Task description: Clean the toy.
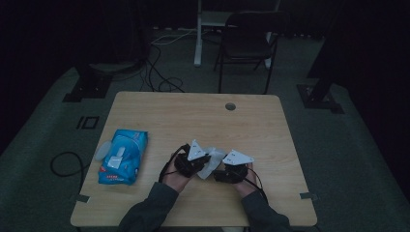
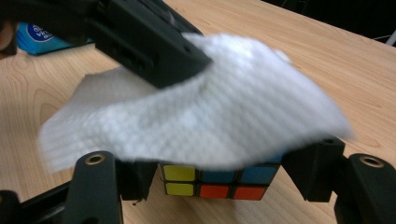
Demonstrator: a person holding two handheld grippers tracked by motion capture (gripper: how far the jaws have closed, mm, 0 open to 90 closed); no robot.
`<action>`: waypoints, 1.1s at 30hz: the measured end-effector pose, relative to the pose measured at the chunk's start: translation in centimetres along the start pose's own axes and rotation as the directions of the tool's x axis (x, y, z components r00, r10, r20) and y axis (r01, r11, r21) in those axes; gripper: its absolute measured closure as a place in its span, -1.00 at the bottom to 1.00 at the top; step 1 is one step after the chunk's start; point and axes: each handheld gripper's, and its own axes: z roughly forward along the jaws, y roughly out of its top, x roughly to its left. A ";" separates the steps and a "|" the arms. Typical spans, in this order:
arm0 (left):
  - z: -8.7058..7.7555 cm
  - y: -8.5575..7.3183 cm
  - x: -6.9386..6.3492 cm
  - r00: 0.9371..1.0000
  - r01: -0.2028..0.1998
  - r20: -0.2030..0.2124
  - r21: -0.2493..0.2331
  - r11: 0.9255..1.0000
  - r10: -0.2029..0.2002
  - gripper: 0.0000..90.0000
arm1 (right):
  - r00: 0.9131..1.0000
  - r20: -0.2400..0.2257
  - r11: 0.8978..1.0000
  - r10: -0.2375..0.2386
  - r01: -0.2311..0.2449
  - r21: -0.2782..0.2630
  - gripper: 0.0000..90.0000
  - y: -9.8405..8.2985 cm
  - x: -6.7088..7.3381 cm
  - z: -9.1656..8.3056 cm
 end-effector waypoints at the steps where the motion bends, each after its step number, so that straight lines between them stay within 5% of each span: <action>1: -0.2 -0.2 0.3 1.000 0.012 -0.009 -0.004 1.000 -0.012 0.95 | 1.000 -0.001 1.000 0.000 0.000 0.000 -0.23 0.0 0.0 0.0; 10: -0.9 -0.8 2.0 0.997 0.068 -0.045 -0.014 0.998 -0.069 0.95 | 1.000 -0.013 1.000 0.003 -0.003 -0.022 -0.23 0.2 0.0 -0.5; 25: -0.4 -1.6 2.6 0.993 0.116 0.030 -0.033 0.993 -0.115 0.95 | 0.999 -0.037 0.998 0.002 -0.004 -0.057 -0.23 0.5 0.0 -1.4; 33: 0.9 -3.4 2.1 0.988 0.144 0.045 0.014 0.989 -0.145 0.96 | 0.998 -0.047 0.995 0.031 -0.035 -0.093 -0.23 0.8 -0.5 -2.1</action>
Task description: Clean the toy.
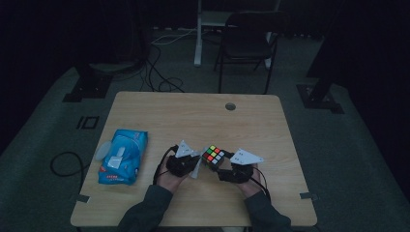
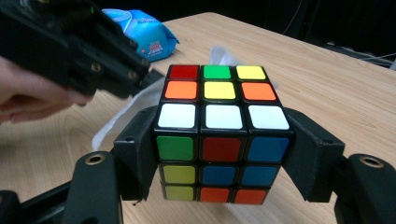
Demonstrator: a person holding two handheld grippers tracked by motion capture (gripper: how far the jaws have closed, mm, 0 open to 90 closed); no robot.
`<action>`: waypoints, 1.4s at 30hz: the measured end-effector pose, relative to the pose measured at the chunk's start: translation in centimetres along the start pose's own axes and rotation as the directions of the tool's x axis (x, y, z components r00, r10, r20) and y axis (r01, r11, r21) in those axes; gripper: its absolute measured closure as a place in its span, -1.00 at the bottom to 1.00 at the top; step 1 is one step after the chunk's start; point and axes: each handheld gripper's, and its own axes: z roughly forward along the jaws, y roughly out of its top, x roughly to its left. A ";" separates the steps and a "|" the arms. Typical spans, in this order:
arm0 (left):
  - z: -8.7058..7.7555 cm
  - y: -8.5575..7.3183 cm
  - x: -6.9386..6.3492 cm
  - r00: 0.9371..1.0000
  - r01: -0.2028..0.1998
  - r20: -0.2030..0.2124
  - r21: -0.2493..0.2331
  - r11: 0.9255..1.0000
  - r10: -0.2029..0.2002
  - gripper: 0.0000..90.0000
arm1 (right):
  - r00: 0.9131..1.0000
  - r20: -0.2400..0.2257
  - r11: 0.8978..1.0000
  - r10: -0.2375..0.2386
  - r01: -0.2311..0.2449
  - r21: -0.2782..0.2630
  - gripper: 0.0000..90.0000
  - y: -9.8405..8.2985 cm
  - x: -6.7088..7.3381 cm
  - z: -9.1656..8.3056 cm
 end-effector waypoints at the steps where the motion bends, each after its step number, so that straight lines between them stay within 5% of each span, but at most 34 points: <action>1: 0.1 -0.1 -0.1 1.000 -0.002 -0.003 0.005 1.000 0.002 0.96 | 1.000 0.005 1.000 0.000 0.000 -0.003 -0.23 0.0 -0.1 0.0; 22: -1.8 2.5 0.3 1.000 0.013 0.030 -0.101 0.995 -0.010 0.95 | 1.000 -0.031 1.000 -0.007 0.008 0.011 -0.22 -0.2 0.3 0.2; 31: -1.2 2.7 1.0 0.998 0.018 0.057 -0.112 0.994 -0.012 0.95 | 0.997 -0.069 0.999 -0.044 0.044 -0.003 -0.23 0.1 0.9 0.1; 42: 0.1 1.4 1.0 0.998 0.025 0.066 -0.054 0.998 -0.022 0.95 | 0.998 -0.055 0.998 -0.041 0.039 -0.039 -0.23 0.5 0.8 -0.6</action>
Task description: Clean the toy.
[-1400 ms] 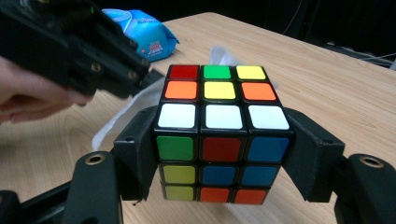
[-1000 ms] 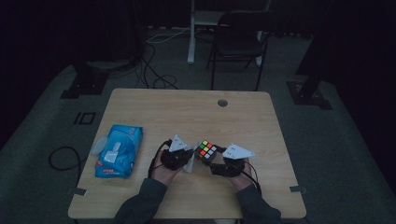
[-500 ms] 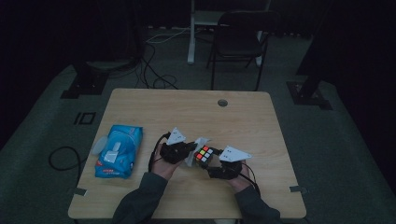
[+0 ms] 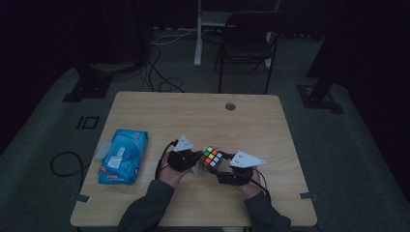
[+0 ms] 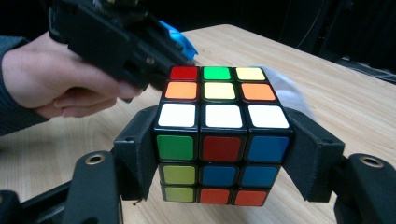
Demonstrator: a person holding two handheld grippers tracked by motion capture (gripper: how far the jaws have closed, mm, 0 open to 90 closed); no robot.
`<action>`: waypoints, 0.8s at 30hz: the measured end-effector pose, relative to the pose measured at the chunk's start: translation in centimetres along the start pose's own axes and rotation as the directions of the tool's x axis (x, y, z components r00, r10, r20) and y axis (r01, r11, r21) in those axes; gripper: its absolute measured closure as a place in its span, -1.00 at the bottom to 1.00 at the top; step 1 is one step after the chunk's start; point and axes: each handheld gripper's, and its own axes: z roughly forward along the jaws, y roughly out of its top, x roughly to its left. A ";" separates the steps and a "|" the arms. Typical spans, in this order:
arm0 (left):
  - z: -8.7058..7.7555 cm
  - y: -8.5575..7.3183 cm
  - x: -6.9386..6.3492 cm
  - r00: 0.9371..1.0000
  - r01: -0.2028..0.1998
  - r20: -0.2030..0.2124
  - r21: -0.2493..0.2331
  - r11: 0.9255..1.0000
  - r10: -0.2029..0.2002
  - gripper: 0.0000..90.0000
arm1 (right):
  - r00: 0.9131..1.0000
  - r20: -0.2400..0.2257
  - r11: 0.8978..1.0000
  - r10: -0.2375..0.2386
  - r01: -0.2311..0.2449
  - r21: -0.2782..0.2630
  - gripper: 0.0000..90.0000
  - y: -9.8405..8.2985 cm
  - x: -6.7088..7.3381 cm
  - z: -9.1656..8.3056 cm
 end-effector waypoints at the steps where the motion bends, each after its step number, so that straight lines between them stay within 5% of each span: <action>1: 0.0 0.0 0.0 1.000 0.000 0.000 0.003 1.000 0.000 0.95 | 1.000 0.001 1.000 0.005 -0.005 -0.003 -0.22 0.0 -0.1 -0.1; 13: -1.5 1.6 0.0 1.000 0.001 0.017 -0.076 0.997 0.000 0.95 | 1.000 -0.013 1.000 -0.002 0.002 0.021 -0.23 -0.3 0.1 0.4; 24: -0.2 0.5 0.0 0.999 0.024 0.021 -0.032 0.999 -0.024 0.95 | 1.000 0.005 1.000 0.007 -0.007 -0.008 -0.23 0.2 -0.1 -0.3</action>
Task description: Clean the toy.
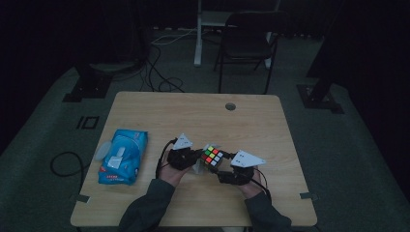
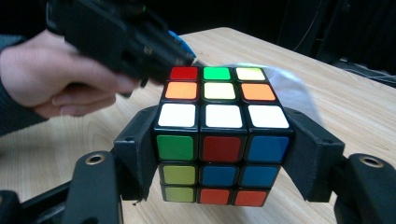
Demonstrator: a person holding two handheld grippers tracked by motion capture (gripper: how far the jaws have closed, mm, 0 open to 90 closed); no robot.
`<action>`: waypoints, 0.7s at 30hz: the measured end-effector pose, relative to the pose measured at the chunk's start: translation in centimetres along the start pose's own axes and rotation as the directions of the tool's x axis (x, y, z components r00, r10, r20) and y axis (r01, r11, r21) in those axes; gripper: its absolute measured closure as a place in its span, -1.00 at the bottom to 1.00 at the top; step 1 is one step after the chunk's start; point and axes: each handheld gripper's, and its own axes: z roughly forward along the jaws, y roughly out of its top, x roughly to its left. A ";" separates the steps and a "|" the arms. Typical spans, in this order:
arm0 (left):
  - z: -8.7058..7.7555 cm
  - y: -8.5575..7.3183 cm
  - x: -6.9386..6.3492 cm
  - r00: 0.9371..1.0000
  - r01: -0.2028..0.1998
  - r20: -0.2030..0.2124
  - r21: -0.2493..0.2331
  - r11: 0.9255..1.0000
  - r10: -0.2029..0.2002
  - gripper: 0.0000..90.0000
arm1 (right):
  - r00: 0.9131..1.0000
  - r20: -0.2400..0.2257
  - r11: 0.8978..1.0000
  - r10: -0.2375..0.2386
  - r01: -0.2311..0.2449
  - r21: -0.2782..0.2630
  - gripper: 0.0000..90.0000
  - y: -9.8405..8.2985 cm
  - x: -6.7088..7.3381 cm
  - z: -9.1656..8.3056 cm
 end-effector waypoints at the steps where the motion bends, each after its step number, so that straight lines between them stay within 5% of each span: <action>1: 0.1 -0.1 0.0 1.000 0.000 0.000 0.003 1.000 0.000 0.95 | 1.000 0.003 1.000 -0.001 0.001 -0.002 -0.23 0.0 -0.1 -0.1; 21: -0.6 -1.5 0.5 0.993 0.090 0.082 -0.047 0.995 -0.086 0.95 | 0.996 0.050 0.996 0.070 -0.067 -0.059 -0.23 0.7 -0.8 -1.0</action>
